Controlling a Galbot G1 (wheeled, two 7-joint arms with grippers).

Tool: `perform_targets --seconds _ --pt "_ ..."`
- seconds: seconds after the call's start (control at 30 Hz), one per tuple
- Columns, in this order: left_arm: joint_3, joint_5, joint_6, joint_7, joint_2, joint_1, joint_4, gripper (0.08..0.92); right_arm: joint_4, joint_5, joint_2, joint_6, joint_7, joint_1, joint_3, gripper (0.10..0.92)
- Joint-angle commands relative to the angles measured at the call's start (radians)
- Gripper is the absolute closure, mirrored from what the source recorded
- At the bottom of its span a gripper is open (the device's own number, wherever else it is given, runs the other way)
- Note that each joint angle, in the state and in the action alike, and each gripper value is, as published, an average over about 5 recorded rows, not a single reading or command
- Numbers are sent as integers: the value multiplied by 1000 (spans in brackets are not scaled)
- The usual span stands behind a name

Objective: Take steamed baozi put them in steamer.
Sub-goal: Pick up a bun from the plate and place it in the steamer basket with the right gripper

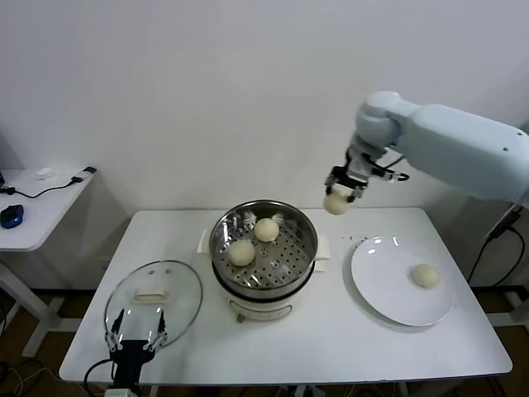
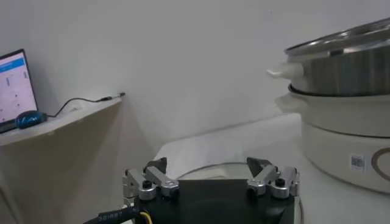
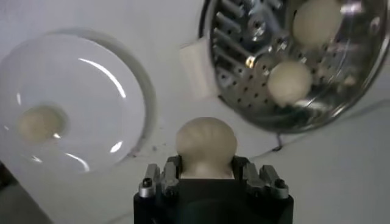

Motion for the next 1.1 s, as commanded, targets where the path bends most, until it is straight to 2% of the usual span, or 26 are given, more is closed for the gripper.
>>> perform_targets --seconds 0.03,0.43,0.97,1.1 --pt "-5 -4 -6 1 0 10 5 177 30 -32 221 110 -1 -43 28 471" --pt "-17 -31 -13 1 11 23 9 177 70 -48 245 92 3 -188 7 465" --pt "-13 -40 -20 -1 16 21 37 177 94 -52 205 92 4 -223 -46 463" --pt "-13 -40 -24 -2 15 20 44 177 84 -63 203 94 10 -230 -39 399"
